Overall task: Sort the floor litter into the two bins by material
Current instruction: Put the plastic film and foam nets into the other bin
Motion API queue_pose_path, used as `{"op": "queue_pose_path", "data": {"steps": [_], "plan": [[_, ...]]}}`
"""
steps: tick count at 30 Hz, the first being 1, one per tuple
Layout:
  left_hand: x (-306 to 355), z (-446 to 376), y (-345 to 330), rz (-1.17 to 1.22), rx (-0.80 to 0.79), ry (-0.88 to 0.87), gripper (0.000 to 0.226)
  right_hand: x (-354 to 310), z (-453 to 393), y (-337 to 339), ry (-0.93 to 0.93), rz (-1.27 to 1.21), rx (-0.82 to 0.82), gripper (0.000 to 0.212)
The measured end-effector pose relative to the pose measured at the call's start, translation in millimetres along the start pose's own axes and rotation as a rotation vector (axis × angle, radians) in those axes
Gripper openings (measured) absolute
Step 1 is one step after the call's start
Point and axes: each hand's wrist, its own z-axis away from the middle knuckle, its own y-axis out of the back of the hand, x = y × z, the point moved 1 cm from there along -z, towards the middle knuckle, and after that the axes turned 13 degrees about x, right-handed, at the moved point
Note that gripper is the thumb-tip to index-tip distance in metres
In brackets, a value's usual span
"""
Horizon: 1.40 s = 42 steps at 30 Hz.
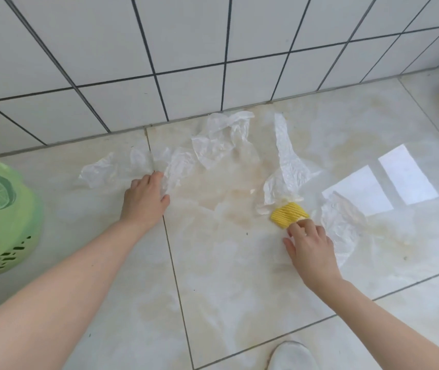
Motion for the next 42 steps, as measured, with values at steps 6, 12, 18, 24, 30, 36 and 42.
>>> {"op": "queue_pose_path", "data": {"steps": [6,12,18,24,30,36,42], "plan": [[18.0,16.4,-11.3,0.131,0.016,-0.092,0.033,-23.1,-5.2,25.5,-0.169,-0.385,0.05,0.009],[11.0,37.9,-4.3,0.349,0.022,-0.092,0.034,-32.2,-4.8,43.5,-0.44,-0.935,-0.016,0.013],[-14.8,27.6,21.3,0.261,0.205,0.097,0.049,-51.4,-32.3,73.4,-0.765,-1.355,-0.022,0.012],[-50.6,-11.9,33.4,0.185,0.311,0.167,0.019,-69.6,-57.2,68.7,-0.366,-1.08,0.122,0.04],[-80.6,-34.3,18.3,-0.013,0.136,0.189,0.037,-72.0,-58.3,3.3,-0.084,-0.286,-0.12,0.08],[-85.7,-34.5,-0.5,-0.02,-0.032,0.198,0.068,-78.4,-52.6,-17.8,0.112,0.103,-0.101,0.064],[-72.6,-18.7,-8.2,0.011,0.195,-0.048,0.022,-80.2,-61.6,-23.6,0.095,-0.004,-0.085,0.046]]}}
